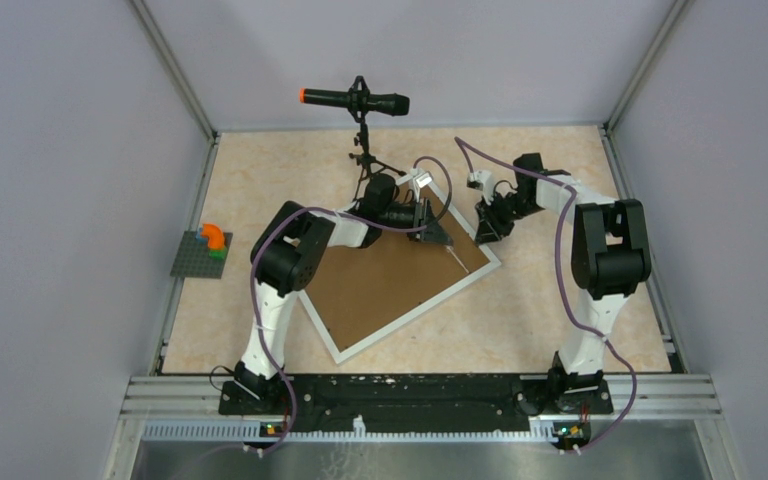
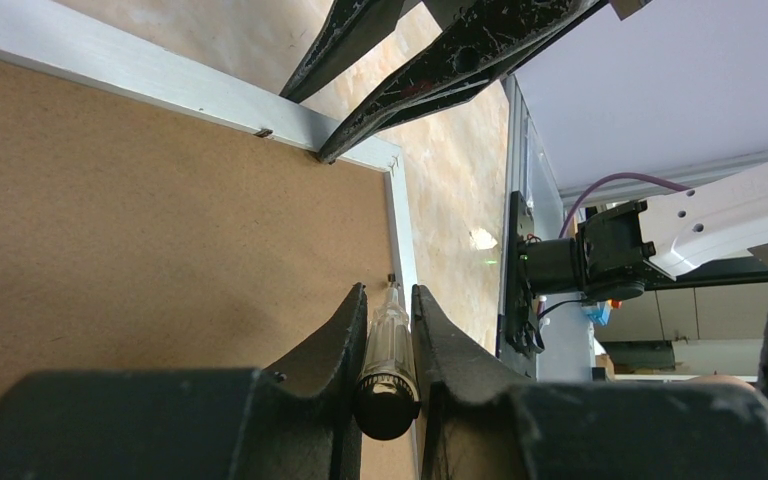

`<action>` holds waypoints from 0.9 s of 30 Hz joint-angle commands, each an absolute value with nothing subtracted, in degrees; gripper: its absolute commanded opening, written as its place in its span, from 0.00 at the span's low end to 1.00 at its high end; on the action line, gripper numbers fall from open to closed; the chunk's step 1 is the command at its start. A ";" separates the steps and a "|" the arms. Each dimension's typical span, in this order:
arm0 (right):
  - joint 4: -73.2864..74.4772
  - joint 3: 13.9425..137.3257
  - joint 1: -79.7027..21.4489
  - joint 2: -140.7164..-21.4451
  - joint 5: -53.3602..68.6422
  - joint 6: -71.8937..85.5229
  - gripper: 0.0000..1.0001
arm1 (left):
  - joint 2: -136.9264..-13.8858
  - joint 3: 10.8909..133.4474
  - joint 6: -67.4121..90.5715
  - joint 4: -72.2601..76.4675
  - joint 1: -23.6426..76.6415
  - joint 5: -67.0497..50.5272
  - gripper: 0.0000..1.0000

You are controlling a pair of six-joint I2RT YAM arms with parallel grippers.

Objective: Take the photo out of the frame
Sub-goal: Release the photo frame item from the photo frame.

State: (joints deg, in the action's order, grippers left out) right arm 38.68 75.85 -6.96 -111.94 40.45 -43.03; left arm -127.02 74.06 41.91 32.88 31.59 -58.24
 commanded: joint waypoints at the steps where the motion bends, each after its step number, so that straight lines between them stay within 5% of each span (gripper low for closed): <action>1: 35.59 75.74 -7.04 -114.57 35.85 -47.46 0.00 | -127.02 75.30 42.07 34.86 32.16 -58.56 0.00; 27: 35.76 75.92 -7.04 -114.75 35.90 -47.64 0.00 | -125.13 77.67 40.66 32.21 30.12 -58.46 0.00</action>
State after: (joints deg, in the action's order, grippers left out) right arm 38.70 75.85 -6.96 -111.94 40.47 -43.05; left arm -127.44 75.77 41.45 31.55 30.72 -58.00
